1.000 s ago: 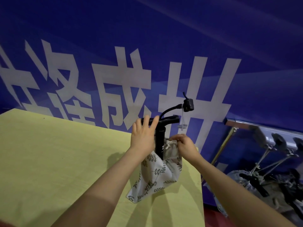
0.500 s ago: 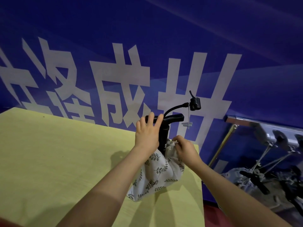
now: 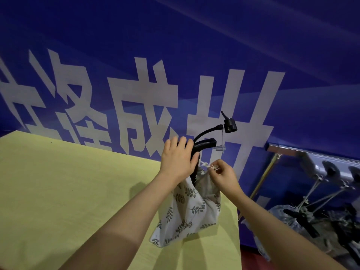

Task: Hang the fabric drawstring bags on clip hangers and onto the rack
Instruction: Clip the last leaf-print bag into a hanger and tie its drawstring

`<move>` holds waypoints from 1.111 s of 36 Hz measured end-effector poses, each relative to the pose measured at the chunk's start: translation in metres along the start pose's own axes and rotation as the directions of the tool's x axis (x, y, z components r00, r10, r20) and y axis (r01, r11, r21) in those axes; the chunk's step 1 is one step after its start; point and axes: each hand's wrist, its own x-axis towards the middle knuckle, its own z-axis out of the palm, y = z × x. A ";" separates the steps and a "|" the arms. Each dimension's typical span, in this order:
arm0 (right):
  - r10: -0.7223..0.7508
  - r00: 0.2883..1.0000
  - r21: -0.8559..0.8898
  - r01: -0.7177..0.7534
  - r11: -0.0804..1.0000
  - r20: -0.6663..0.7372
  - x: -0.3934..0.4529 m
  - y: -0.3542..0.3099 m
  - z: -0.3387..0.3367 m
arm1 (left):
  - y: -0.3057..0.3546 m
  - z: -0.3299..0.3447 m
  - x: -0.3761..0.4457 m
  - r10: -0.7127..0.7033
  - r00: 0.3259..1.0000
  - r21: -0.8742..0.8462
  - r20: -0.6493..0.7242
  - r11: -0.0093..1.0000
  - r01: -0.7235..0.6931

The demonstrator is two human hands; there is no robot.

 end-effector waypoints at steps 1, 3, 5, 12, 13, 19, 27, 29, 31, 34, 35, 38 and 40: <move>0.015 1.000 0.016 -0.015 1.000 0.001 0.000 -0.001 -0.001 | 0.000 0.001 0.000 0.008 1.000 0.025 -0.026 1.000 -0.008; 0.044 0.999 0.097 -0.044 0.994 0.002 -0.002 -0.003 -0.004 | 0.002 0.000 0.001 0.011 0.999 0.071 -0.050 0.997 -0.008; 0.078 0.997 0.205 -0.075 0.976 -0.003 -0.004 -0.008 -0.006 | 0.003 -0.002 0.001 0.020 0.999 0.087 -0.038 0.996 -0.016; -0.014 1.000 0.073 0.014 0.997 0.002 -0.006 -0.027 -0.016 | 0.008 -0.017 0.007 0.040 0.996 -0.023 0.084 0.999 -0.038; -0.056 0.998 -0.015 0.055 0.998 -0.010 -0.007 -0.028 -0.017 | 0.008 -0.016 0.008 0.044 0.993 -0.047 0.109 0.998 -0.039; -0.224 0.953 -0.108 0.205 0.973 -0.203 -0.009 -0.052 -0.024 | 0.011 -0.022 0.005 0.038 0.992 -0.089 0.120 0.996 -0.027; -0.164 0.940 0.116 0.207 0.971 -0.300 0.007 -0.109 -0.024 | 0.006 -0.030 0.003 -0.012 0.988 -0.106 0.153 0.994 0.029; -0.190 0.939 0.136 0.237 0.962 -0.287 0.010 -0.120 -0.023 | 0.004 -0.033 0.004 -0.027 0.986 -0.111 0.165 0.993 0.045; -0.224 0.931 0.134 0.271 0.953 -0.290 0.014 -0.130 -0.024 | 0.001 -0.035 0.003 -0.036 0.984 -0.125 0.175 0.990 0.059; -0.277 0.896 0.117 0.334 0.935 -0.347 0.020 -0.146 -0.031 | -0.004 -0.037 0.003 -0.050 0.981 -0.134 0.186 0.988 0.075; -0.304 0.882 0.094 0.359 0.929 -0.360 0.022 -0.150 -0.033 | -0.005 -0.038 0.003 -0.055 0.981 -0.139 0.189 0.987 0.082; -0.434 0.831 -0.099 0.428 0.898 -0.349 0.023 -0.154 -0.032 | -0.007 -0.040 0.002 -0.061 0.978 -0.148 0.199 0.985 0.091; -0.555 0.766 -0.288 0.478 0.830 -0.325 0.023 -0.154 -0.030 | -0.007 -0.041 0.001 -0.060 0.977 -0.142 0.207 0.986 0.091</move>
